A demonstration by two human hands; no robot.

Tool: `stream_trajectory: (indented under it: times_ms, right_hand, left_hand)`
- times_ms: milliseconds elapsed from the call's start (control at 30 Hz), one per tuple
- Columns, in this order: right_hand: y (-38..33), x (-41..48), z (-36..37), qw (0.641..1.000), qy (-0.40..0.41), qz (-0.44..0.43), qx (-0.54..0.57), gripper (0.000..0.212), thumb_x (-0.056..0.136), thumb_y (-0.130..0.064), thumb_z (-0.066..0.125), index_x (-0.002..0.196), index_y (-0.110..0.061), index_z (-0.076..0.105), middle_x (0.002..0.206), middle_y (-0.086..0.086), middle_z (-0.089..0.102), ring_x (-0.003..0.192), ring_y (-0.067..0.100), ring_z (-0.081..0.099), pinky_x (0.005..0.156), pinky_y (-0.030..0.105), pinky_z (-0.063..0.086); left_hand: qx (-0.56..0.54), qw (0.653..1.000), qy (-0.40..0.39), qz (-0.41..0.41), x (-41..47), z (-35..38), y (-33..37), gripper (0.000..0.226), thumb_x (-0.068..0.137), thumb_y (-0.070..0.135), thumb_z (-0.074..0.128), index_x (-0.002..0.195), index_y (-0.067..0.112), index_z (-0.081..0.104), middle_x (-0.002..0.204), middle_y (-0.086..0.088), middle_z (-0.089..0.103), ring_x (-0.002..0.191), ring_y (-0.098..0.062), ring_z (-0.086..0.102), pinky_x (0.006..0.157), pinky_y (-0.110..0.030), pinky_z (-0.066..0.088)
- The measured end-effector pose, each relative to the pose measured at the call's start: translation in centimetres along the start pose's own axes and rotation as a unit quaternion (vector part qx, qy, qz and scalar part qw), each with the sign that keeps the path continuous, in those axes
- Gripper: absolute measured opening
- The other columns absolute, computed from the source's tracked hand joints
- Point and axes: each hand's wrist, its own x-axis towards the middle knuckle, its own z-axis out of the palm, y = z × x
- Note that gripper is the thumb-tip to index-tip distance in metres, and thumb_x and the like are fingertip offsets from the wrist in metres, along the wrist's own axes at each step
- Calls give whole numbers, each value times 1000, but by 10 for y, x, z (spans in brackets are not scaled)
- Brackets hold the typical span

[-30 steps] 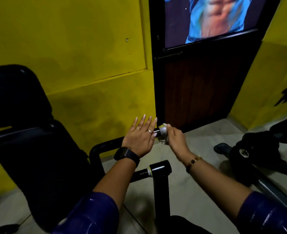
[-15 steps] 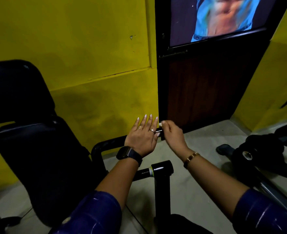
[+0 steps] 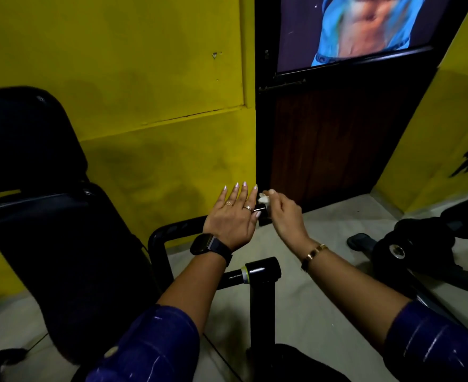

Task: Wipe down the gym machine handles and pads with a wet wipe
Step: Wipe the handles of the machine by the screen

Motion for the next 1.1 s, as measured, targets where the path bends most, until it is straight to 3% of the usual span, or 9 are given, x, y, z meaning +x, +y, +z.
stream_trajectory:
  times_ms: [133,267,333,433,533,667,900,1000,1100]
  right_hand:
    - [7,-12,5,993,33,107,48,42,104,-33,36,111,-8,68,107,17,69,99,31,63,87,43,51]
    - [2,-45,13,997,68,35,14,43,104,-25,36,142,-8,46,140,8,51,130,22,47,96,14,33]
    - [-1,-40,11,998,62,-16,-14,42,103,-20,39,143,-8,44,143,6,48,133,19,43,98,12,29]
    - [-7,-17,6,996,21,-73,-48,31,99,-13,47,126,-5,61,128,11,60,119,20,54,90,13,33]
    - [-7,5,1,995,-49,65,53,28,100,-24,45,110,-13,68,109,6,68,101,21,62,81,24,46]
    - [-6,-2,-1,895,-64,300,322,32,103,-32,37,103,-12,62,98,17,66,81,26,65,74,37,53]
    - [-7,1,1,837,-40,345,422,29,101,-40,38,97,-19,58,106,14,61,89,26,61,77,35,50]
    - [-16,18,-8,844,-81,346,401,38,100,-46,35,102,-17,59,102,16,62,91,28,60,90,43,47]
    - [-30,21,-6,899,-88,291,317,34,100,-35,40,92,-9,60,86,12,63,70,21,59,65,25,50]
  left_hand:
    - [-6,1000,3,1,0,2,0,59,98,41,24,143,9,47,140,-18,54,131,-31,50,111,-47,34]
    - [-10,1000,9,-4,0,4,0,59,99,41,24,143,10,47,139,-17,54,131,-30,51,110,-46,37]
    - [-13,1000,10,-3,0,4,0,59,99,41,24,143,10,47,139,-17,54,131,-30,51,110,-45,37]
    - [-16,1000,13,-4,0,4,0,58,98,40,25,143,10,47,140,-16,54,131,-30,51,109,-45,38]
    - [-21,1000,15,-6,0,2,-1,58,97,40,26,142,11,49,139,-16,55,130,-30,52,107,-45,40]
    - [-23,1000,15,-5,-1,3,0,59,97,40,26,142,11,49,139,-16,54,130,-29,52,107,-44,40]
    - [-17,1000,14,-10,-1,4,0,60,97,41,24,143,12,49,140,-14,55,131,-28,51,106,-43,42]
    - [-23,1000,13,-14,-1,4,0,59,97,41,25,143,12,48,140,-14,55,130,-28,52,105,-42,43]
    - [-25,1000,12,-13,-1,4,0,59,97,41,26,144,12,47,141,-14,54,131,-28,51,105,-41,43]
